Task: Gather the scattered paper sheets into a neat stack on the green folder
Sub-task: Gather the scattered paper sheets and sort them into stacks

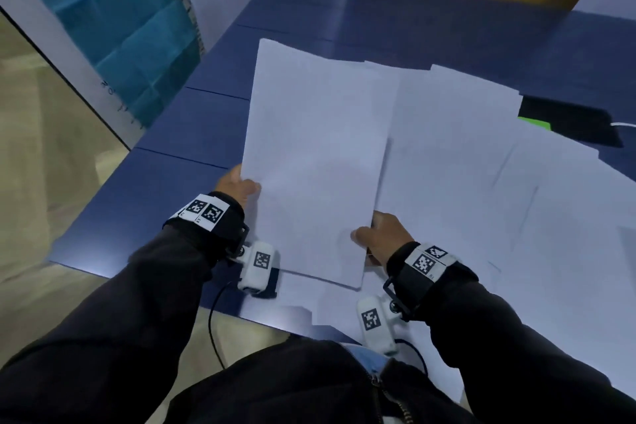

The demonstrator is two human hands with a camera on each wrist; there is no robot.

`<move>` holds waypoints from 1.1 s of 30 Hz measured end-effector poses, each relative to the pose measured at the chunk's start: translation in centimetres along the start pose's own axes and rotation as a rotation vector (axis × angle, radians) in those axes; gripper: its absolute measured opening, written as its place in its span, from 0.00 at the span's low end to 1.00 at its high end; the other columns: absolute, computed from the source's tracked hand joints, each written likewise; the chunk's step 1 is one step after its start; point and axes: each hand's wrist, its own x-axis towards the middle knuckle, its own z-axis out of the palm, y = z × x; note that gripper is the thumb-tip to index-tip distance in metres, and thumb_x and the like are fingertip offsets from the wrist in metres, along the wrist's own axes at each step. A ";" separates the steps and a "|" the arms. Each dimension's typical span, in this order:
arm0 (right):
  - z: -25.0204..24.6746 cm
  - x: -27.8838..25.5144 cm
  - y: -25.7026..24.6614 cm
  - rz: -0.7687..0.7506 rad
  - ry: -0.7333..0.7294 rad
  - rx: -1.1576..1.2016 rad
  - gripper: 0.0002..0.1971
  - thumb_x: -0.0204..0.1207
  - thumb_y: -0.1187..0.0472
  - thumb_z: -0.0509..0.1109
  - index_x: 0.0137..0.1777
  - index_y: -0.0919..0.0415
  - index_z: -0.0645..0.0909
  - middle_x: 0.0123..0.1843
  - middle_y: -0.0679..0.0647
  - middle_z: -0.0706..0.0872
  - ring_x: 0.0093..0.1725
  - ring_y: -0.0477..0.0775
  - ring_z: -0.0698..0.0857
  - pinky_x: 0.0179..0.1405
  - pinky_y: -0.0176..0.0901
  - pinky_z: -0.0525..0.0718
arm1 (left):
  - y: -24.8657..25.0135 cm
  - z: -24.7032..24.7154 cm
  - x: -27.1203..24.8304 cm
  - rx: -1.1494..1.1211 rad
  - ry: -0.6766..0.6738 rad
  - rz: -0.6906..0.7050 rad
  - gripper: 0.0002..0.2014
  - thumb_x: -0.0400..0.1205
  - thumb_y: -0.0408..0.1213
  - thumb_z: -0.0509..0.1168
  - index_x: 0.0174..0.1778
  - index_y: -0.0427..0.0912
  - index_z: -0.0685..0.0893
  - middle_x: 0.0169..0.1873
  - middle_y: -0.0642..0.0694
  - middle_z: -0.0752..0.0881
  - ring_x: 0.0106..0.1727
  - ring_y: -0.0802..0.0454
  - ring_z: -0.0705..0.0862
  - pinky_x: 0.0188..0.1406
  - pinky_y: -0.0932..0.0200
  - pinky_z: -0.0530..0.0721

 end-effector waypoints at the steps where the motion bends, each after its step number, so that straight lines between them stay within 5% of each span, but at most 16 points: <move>1: 0.9 0.1 0.0 0.031 -0.057 -0.011 0.03 0.72 0.66 0.68 0.43 0.65 0.81 0.37 0.59 0.84 0.34 0.59 0.84 0.34 0.49 0.87 | -0.4 -0.9 0.1 0.061 0.028 -0.026 0.20 0.82 0.22 0.55 0.71 0.36 0.73 0.53 0.47 0.77 0.53 0.53 0.73 0.24 0.76 0.72; 4: 3.3 0.1 -0.4 0.129 -0.189 0.033 0.07 0.76 0.68 0.67 0.37 0.63 0.77 0.32 0.63 0.83 0.29 0.62 0.86 0.30 0.49 0.86 | -1.9 -3.9 1.3 0.252 0.102 -0.130 0.23 0.82 0.23 0.55 0.75 0.35 0.69 0.66 0.40 0.76 0.60 0.48 0.73 0.44 0.68 0.72; 6: 4.3 0.3 -0.5 0.150 -0.242 0.094 0.06 0.76 0.70 0.63 0.38 0.64 0.76 0.31 0.67 0.82 0.30 0.63 0.84 0.28 0.43 0.77 | -2.8 -6.0 2.3 0.355 0.136 -0.185 0.24 0.82 0.24 0.58 0.75 0.34 0.68 0.73 0.35 0.73 0.70 0.40 0.74 0.58 0.56 0.72; 9: 4.4 0.4 -0.6 0.160 -0.232 0.147 0.07 0.75 0.69 0.60 0.39 0.64 0.78 0.30 0.65 0.82 0.28 0.63 0.82 0.24 0.38 0.72 | -3.7 -9.0 4.0 0.466 0.181 -0.277 0.24 0.82 0.26 0.60 0.75 0.33 0.68 0.72 0.32 0.74 0.73 0.37 0.73 0.55 0.56 0.71; 13: 3.7 0.5 -0.6 0.172 -0.186 0.173 0.07 0.75 0.69 0.59 0.41 0.65 0.79 0.31 0.64 0.84 0.28 0.64 0.85 0.24 0.40 0.77 | -4.4 -11.9 5.5 0.755 0.173 -0.330 0.32 0.84 0.32 0.60 0.81 0.32 0.52 0.81 0.33 0.56 0.80 0.37 0.60 0.71 0.48 0.63; 16: 3.3 0.6 -0.4 0.174 -0.155 0.165 0.08 0.77 0.67 0.59 0.48 0.67 0.80 0.36 0.67 0.86 0.34 0.66 0.89 0.32 0.46 0.82 | -4.8 -13.5 6.2 0.851 0.142 -0.337 0.35 0.82 0.33 0.62 0.81 0.32 0.50 0.81 0.33 0.54 0.80 0.36 0.58 0.72 0.47 0.62; 19: 3.1 0.7 -0.3 0.188 -0.151 0.162 0.08 0.78 0.66 0.60 0.50 0.67 0.80 0.38 0.66 0.87 0.35 0.65 0.89 0.35 0.47 0.83 | -5.2 -14.7 7.4 0.875 0.040 -0.312 0.56 0.61 0.55 0.69 0.80 0.31 0.54 0.80 0.32 0.56 0.81 0.37 0.58 0.72 0.47 0.60; 20: 3.0 0.7 -0.2 0.191 -0.148 0.159 0.08 0.78 0.65 0.60 0.50 0.66 0.80 0.38 0.65 0.87 0.35 0.64 0.89 0.35 0.47 0.84 | -5.1 -14.8 7.5 0.881 0.039 -0.329 0.55 0.60 0.55 0.70 0.78 0.29 0.58 0.79 0.31 0.59 0.79 0.37 0.62 0.68 0.48 0.62; 23: 3.1 0.9 -0.1 0.194 -0.142 0.162 0.09 0.78 0.65 0.60 0.50 0.66 0.80 0.36 0.65 0.88 0.35 0.65 0.90 0.36 0.47 0.84 | -5.5 -14.6 7.6 0.884 0.137 -0.289 0.18 0.78 0.24 0.65 0.64 0.25 0.74 0.69 0.25 0.74 0.64 0.33 0.76 0.54 0.47 0.68; 27: 3.0 1.2 0.1 0.203 -0.137 0.167 0.08 0.78 0.65 0.60 0.50 0.66 0.81 0.36 0.65 0.88 0.38 0.67 0.90 0.36 0.49 0.85 | -6.0 -14.7 7.6 0.827 0.154 -0.254 0.22 0.77 0.16 0.62 0.68 0.23 0.73 0.66 0.26 0.77 0.66 0.28 0.76 0.63 0.40 0.72; 33: 2.9 1.1 0.2 0.205 -0.149 0.168 0.08 0.78 0.65 0.61 0.49 0.66 0.81 0.38 0.66 0.89 0.39 0.68 0.91 0.37 0.49 0.86 | -6.8 -16.7 8.6 0.936 0.068 -0.293 0.29 0.73 0.27 0.70 0.72 0.30 0.71 0.60 0.31 0.81 0.58 0.35 0.80 0.49 0.52 0.69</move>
